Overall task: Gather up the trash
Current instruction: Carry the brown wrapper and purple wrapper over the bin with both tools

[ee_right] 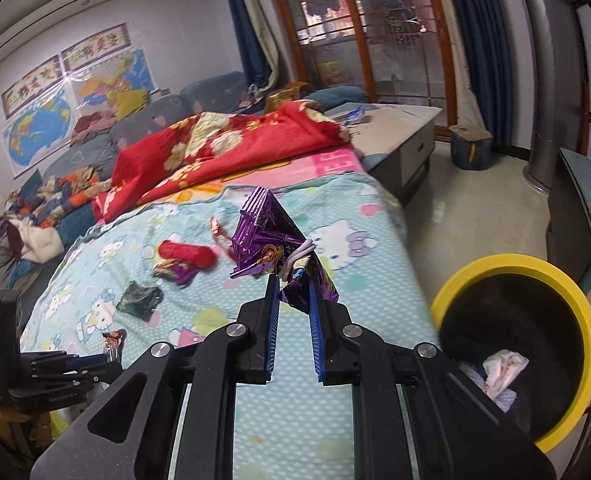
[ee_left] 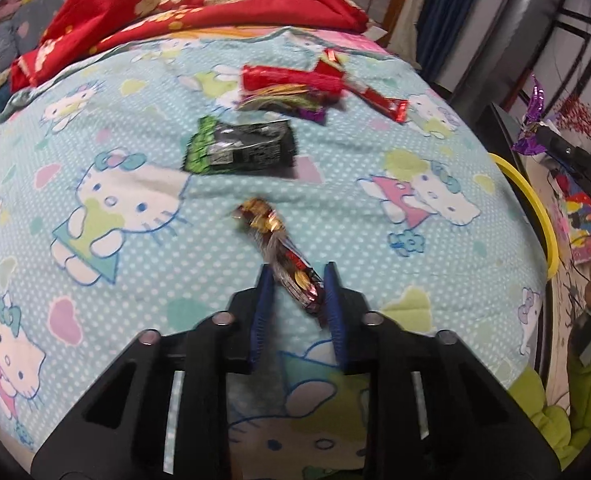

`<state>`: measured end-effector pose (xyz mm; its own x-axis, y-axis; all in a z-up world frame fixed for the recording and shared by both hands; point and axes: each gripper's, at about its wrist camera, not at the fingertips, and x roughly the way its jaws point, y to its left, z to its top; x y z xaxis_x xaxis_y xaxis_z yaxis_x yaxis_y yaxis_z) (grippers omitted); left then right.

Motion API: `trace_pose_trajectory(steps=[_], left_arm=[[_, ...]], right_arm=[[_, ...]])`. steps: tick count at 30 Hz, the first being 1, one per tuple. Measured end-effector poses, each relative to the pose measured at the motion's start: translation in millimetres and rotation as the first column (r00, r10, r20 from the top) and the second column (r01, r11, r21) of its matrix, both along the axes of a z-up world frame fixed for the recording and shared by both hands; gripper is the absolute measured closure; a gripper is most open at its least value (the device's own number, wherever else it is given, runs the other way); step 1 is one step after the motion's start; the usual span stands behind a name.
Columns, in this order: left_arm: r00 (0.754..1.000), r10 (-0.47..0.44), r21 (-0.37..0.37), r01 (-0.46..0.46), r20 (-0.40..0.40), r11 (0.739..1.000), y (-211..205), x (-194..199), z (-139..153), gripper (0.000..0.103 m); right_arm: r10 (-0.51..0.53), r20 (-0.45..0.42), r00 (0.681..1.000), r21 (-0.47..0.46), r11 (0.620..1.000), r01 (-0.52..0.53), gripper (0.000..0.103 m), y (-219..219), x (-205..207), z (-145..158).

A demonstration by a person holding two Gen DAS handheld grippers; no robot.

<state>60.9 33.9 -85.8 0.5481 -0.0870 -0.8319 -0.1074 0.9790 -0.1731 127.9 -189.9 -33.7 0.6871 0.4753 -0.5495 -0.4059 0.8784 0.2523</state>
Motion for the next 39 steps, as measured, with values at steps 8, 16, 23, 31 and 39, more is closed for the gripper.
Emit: trace_pose_trajectory(steps=[8, 16, 23, 31, 39], left_arm=[[0.995, -0.067, -0.051, 0.070, 0.069, 0.996, -28, 16, 20, 0.087], [0.979, -0.151, -0.059, 0.160, 0.137, 0.985, -68, 35, 43, 0.088], [0.961, -0.219, -0.059, 0.232, 0.170, 0.971, -101, 45, 56, 0.088], [0.939, -0.283, -0.047, 0.297, 0.194, 0.954, -133, 57, 66, 0.088], [0.916, -0.337, -0.028, 0.351, 0.218, 0.936, -160, 66, 72, 0.088]], right_arm=[[-0.067, -0.004, 0.998, 0.006, 0.998, 0.067, 0.089, -30, 2, -3], [-0.121, -0.004, 0.993, 0.000, 0.993, 0.121, 0.089, -57, 1, -5], [-0.166, -0.009, 0.986, 0.005, 0.986, 0.166, 0.089, -80, -1, -9], [-0.218, -0.014, 0.976, 0.014, 0.976, 0.218, 0.089, -104, -3, -11], [-0.268, -0.022, 0.963, 0.023, 0.963, 0.269, 0.089, -128, -4, -13]])
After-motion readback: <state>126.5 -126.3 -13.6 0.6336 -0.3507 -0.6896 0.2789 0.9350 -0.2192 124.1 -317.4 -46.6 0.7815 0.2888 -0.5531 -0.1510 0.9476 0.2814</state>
